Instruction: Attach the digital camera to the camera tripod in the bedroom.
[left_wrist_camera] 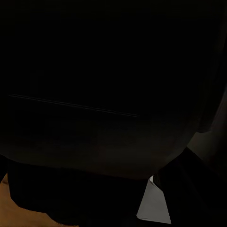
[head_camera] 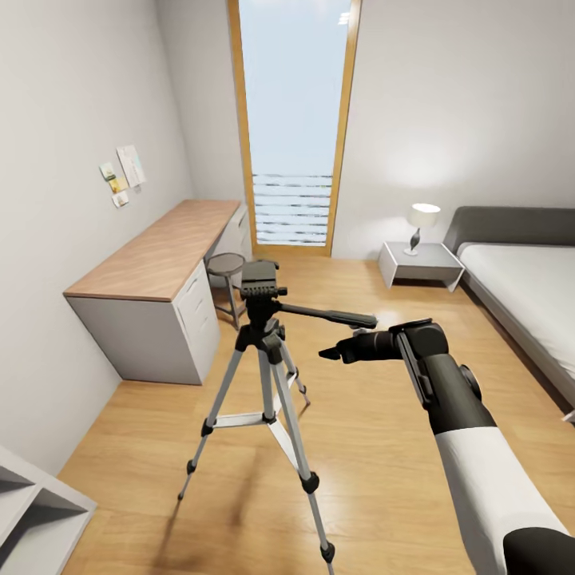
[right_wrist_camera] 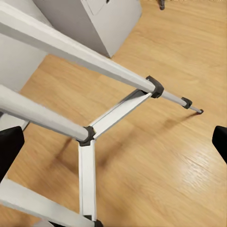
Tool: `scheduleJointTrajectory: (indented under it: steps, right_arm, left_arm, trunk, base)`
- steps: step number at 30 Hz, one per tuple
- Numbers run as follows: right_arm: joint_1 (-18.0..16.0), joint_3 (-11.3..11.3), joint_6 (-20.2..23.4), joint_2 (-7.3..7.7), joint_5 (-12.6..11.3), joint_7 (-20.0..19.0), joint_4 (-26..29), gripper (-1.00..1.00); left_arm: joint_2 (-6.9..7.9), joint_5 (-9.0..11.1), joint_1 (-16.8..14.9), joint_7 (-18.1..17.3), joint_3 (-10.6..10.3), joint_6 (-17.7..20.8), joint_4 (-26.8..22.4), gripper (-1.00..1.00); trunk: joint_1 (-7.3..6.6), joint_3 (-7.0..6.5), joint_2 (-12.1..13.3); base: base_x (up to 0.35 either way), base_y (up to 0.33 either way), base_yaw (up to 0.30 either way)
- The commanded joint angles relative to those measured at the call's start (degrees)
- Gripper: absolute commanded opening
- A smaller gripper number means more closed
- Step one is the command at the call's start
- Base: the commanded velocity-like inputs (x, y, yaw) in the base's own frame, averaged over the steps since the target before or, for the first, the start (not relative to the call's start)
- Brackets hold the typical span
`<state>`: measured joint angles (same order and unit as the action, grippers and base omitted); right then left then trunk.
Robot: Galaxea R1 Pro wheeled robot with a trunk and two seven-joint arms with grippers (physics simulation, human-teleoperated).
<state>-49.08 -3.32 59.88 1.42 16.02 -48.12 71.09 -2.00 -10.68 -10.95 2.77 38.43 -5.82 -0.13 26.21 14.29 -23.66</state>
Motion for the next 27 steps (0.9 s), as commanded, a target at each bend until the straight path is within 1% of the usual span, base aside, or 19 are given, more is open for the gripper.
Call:
scheduleJointTrajectory:
  steps: [1, 27]
  right_arm:
    - [-0.1, -0.1, 0.1, 0.03, 0.6, -0.5, 0.0, 1.0]
    - [-0.1, -0.1, 0.1, -0.11, 0.5, -0.5, 0.5, 1.0]
  left_arm:
    - [-0.02, -0.7, 0.0, 0.2, 0.4, -0.2, 0.0, -1.0]
    - [0.05, -0.7, 0.0, 0.2, 0.4, -0.2, 0.0, -1.0]
  trunk:
    - [0.04, 0.1, -0.1]
    - [0.04, 0.1, -0.1]
  base:
    - [0.042, 0.0, 0.0]
    - [0.006, 0.0, 0.0]
